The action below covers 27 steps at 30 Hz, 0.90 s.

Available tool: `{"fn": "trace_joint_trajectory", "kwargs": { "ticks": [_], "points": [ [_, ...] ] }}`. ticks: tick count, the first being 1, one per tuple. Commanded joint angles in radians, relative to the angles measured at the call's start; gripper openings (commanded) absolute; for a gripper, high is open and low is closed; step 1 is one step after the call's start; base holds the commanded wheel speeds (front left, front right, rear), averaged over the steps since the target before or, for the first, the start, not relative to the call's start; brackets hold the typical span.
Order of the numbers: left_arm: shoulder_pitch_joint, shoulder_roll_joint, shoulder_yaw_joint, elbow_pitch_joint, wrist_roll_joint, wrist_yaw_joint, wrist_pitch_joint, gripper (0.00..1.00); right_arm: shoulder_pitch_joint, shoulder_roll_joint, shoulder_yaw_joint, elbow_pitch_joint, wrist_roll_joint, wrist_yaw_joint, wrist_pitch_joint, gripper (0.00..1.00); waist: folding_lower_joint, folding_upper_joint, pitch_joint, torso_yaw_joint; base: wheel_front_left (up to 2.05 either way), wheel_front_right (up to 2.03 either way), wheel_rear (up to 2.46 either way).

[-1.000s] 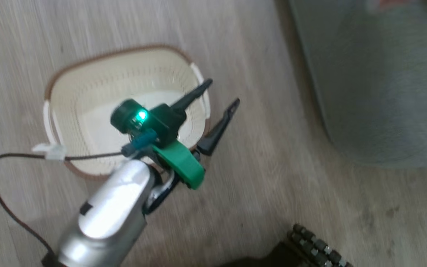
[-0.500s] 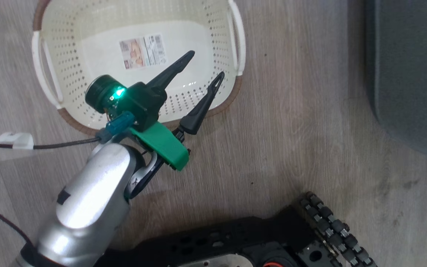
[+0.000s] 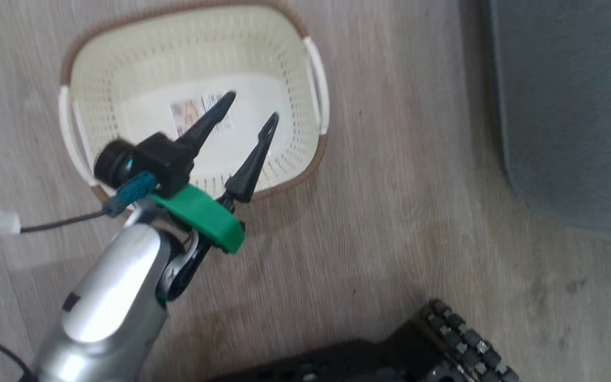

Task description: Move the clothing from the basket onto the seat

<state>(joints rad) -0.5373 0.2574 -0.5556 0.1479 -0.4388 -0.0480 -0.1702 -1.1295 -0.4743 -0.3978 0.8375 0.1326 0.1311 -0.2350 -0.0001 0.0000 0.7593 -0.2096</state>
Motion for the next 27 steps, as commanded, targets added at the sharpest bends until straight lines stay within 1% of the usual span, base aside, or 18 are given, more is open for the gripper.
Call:
{"fn": "trace_joint_trajectory", "kwargs": {
  "ticks": [1, 3, 6, 8, 10, 13, 15, 18, 21, 22, 23, 25, 27],
  "points": [
    [0.045, 0.006, 0.04, -0.008, -0.027, 0.013, -0.022, 1.0, 0.089, -0.046, 0.065, -0.073, 0.023, 0.0, -0.007, 1.0, 0.0001, 0.0, -0.122, -0.014, 0.0, 0.0, 0.0],
    [0.07, -0.002, 0.055, 0.016, -0.035, 0.03, -0.044, 1.0, 0.167, -0.06, 0.134, -0.13, 0.033, 0.0, -0.003, 1.0, 0.0001, 0.0, -0.19, -0.008, 0.0, 0.0, 0.0],
    [0.12, -0.023, 0.089, 0.06, -0.064, 0.056, -0.068, 1.0, 0.284, -0.055, 0.204, -0.236, 0.085, 0.0, 0.013, 1.0, 0.0001, 0.0, -0.289, 0.012, 0.0, 0.0, 0.0],
    [0.153, -0.035, 0.112, 0.087, -0.079, 0.067, -0.078, 1.0, 0.369, -0.05, 0.227, -0.31, 0.104, 0.0, 0.02, 1.0, 0.0001, 0.0, -0.352, 0.034, 0.0, 0.0, 0.0],
    [0.181, -0.043, 0.133, 0.12, -0.082, 0.077, -0.086, 1.0, 0.457, -0.025, 0.211, -0.369, 0.109, 0.0, 0.019, 1.0, 0.0001, 0.0, -0.413, 0.062, 0.0, 0.0, 0.0],
    [0.224, -0.053, 0.173, 0.184, -0.08, 0.098, -0.09, 1.0, 0.593, 0.055, 0.186, -0.444, 0.086, 0.0, 0.015, 1.0, 0.0001, 0.0, -0.49, 0.099, 0.0, 0.0, 0.0],
    [0.247, -0.06, 0.21, 0.205, -0.074, 0.1, -0.091, 1.0, 0.676, 0.118, 0.182, -0.485, 0.058, 0.0, 0.01, 1.0, 0.0001, 0.0, -0.532, 0.122, 0.0, 0.0, 0.0],
    [0.283, -0.068, 0.264, 0.226, -0.051, 0.094, -0.091, 1.0, 0.78, 0.209, 0.207, -0.545, -0.028, 0.0, -0.003, 1.0, 0.0001, 0.0, -0.585, 0.152, 0.0, 0.0, 0.0],
    [0.315, -0.08, 0.314, 0.241, -0.027, 0.085, -0.091, 1.0, 0.854, 0.299, 0.253, -0.568, -0.06, 0.0, -0.014, 1.0, 0.0001, 0.0, -0.626, 0.179, 0.0, 0.0, 0.0],
    [0.324, -0.086, 0.33, 0.244, -0.02, 0.081, -0.091, 1.0, 0.873, 0.321, 0.268, -0.573, -0.076, 0.0, -0.017, 1.0, 0.0001, 0.0, -0.636, 0.187, 0.0, 0.0, 0.0],
    [0.324, -0.086, 0.33, 0.244, -0.02, 0.081, -0.091, 1.0, 0.873, 0.321, 0.268, -0.573, -0.076, 0.0, -0.017, 1.0, 0.0001, 0.0, -0.636, 0.187, 0.0, 0.0, 0.0],
    [0.339, -0.096, 0.36, 0.247, -0.003, 0.074, -0.091, 1.0, 0.911, 0.361, 0.315, -0.563, -0.085, 0.0, -0.022, 1.0, 0.0001, 0.0, -0.657, 0.199, 0.0, 0.0, 0.0],
    [0.353, -0.107, 0.388, 0.252, 0.013, 0.067, -0.091, 1.0, 0.933, 0.382, 0.364, -0.535, -0.098, 0.0, -0.024, 1.0, 0.0001, 0.0, -0.672, 0.204, 0.0, 0.0, 0.0]
  ]
}}
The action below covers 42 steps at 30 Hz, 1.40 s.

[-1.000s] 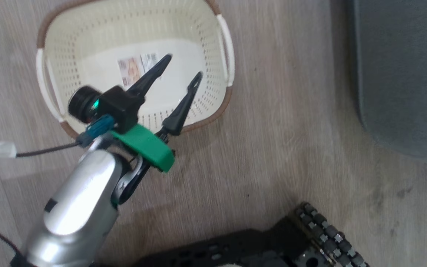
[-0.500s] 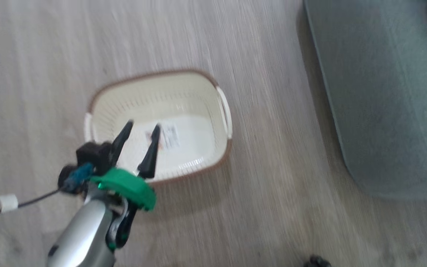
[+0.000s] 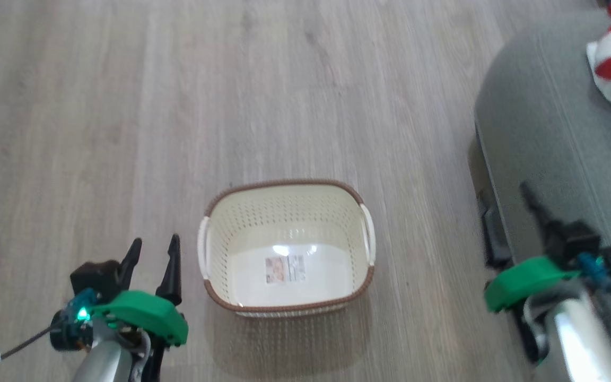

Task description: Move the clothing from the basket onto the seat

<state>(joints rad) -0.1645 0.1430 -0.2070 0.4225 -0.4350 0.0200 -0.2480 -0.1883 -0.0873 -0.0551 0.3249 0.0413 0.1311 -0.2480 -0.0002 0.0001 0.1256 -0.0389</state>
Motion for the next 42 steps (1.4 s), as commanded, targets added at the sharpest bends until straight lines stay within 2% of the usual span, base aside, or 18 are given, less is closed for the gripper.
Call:
{"fn": "trace_joint_trajectory", "kwargs": {
  "ticks": [1, 9, 19, 20, 24, 42],
  "points": [
    [-0.014, 0.003, 0.05, -0.019, 0.019, -0.006, -0.014, 1.0, -0.002, 0.004, 0.03, -0.009, -0.008, 0.0, -0.012, 1.0, 0.0002, -0.0001, -0.047, 0.036, 0.0, 0.0, 0.0],
    [0.016, -0.034, 0.152, -0.006, 0.081, -0.033, -0.014, 1.0, 0.058, 0.036, 0.066, 0.014, 0.009, 0.0, -0.013, 1.0, 0.0002, -0.0001, -0.089, 0.045, 0.0, 0.0, 0.0],
    [0.021, -0.069, 0.205, 0.006, 0.131, -0.083, -0.014, 1.0, 0.072, 0.037, 0.055, 0.008, 0.011, 0.0, -0.014, 1.0, 0.0002, -0.0001, -0.104, 0.056, 0.0, 0.0, 0.0],
    [0.048, -0.076, 0.172, 0.036, 0.128, -0.083, 0.001, 0.0, 0.096, 0.035, 0.035, 0.043, 0.017, 0.0, 0.0, 0.0, 0.0002, -0.0001, -0.104, 0.056, 0.0, 0.0, 0.0],
    [0.068, -0.079, 0.173, 0.081, 0.12, -0.083, 0.005, 0.0, 0.111, 0.035, 0.034, 0.095, 0.026, 0.0, 0.005, 0.0, 0.0002, -0.0001, -0.104, 0.056, 0.0, 0.0, 0.0],
    [0.067, -0.08, 0.193, 0.046, -0.057, -0.092, 0.054, 0.0, 0.108, 0.035, 0.022, 0.07, 0.238, 0.0, 0.054, 0.0, 0.0002, -0.0001, -0.107, 0.054, 0.0, 0.0, 0.0]
  ]
}}
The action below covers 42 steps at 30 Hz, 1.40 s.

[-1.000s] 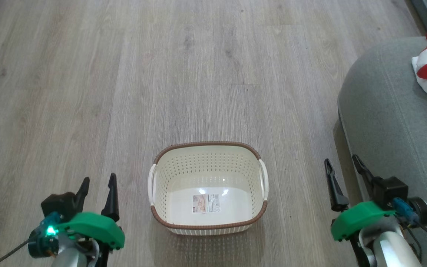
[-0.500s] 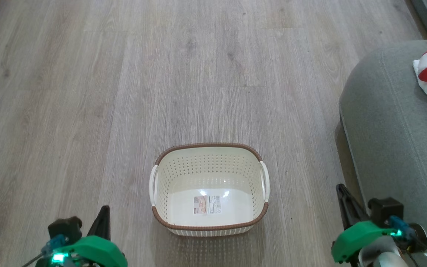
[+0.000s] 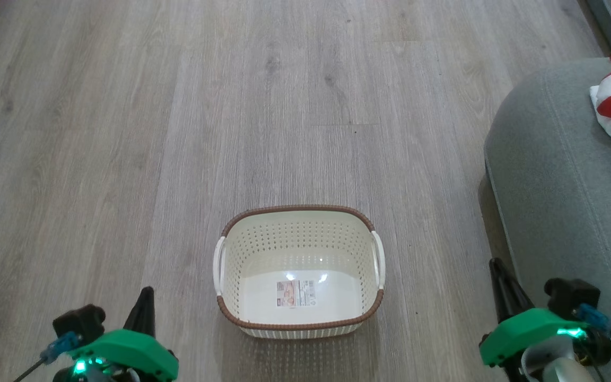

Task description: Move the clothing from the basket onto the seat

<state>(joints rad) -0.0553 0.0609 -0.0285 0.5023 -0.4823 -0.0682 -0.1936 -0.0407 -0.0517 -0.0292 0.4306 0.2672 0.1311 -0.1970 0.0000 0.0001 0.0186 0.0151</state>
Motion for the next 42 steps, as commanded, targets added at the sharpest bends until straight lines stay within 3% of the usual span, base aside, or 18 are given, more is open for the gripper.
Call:
{"fn": "trace_joint_trajectory", "kwargs": {
  "ticks": [1, 42],
  "points": [
    [-0.042, 0.002, 0.016, -0.036, -0.02, -0.005, 0.003, 0.0, -0.04, 0.0, -0.005, -0.037, 0.024, 0.0, 0.006, 0.0, 0.0, -0.0001, 0.0, 0.0, 0.0, 0.0, 0.0],
    [-0.046, -0.003, 0.064, -0.122, -0.447, -0.027, 0.12, 0.0, -0.05, 0.0, -0.035, -0.095, 0.532, 0.0, 0.123, 0.0, 0.0, -0.0001, -0.006, -0.006, 0.0, 0.0, 0.0]
  ]
}}
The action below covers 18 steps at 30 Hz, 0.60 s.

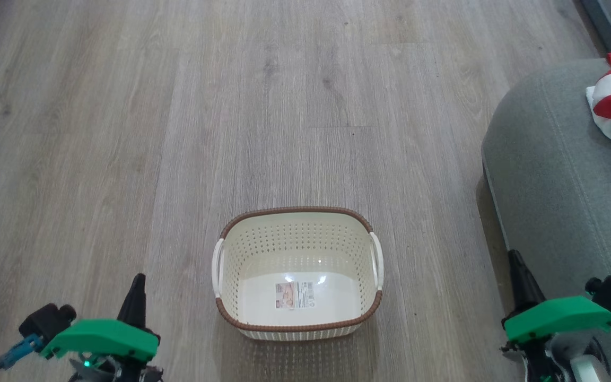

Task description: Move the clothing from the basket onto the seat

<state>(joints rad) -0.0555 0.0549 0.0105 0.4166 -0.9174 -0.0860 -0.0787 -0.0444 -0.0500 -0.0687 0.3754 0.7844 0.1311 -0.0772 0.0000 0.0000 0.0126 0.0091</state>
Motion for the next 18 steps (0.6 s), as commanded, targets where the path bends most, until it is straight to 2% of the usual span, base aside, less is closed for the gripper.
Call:
{"fn": "trace_joint_trajectory", "kwargs": {
  "ticks": [1, 18],
  "points": [
    [-0.046, 0.003, 0.028, -0.04, -0.033, -0.01, 0.011, 0.0, -0.047, -0.001, 0.003, -0.042, 0.04, 0.0, 0.009, 0.0, 0.0, 0.0, 0.0, 0.0, 0.0, 0.0, 0.0],
    [-0.048, 0.001, 0.047, -0.073, -0.199, -0.019, 0.057, 0.0, -0.051, -0.001, -0.009, -0.065, 0.238, 0.0, 0.055, 0.0, 0.0, 0.0, -0.003, -0.002, 0.0, 0.0, 0.0]
  ]
}}
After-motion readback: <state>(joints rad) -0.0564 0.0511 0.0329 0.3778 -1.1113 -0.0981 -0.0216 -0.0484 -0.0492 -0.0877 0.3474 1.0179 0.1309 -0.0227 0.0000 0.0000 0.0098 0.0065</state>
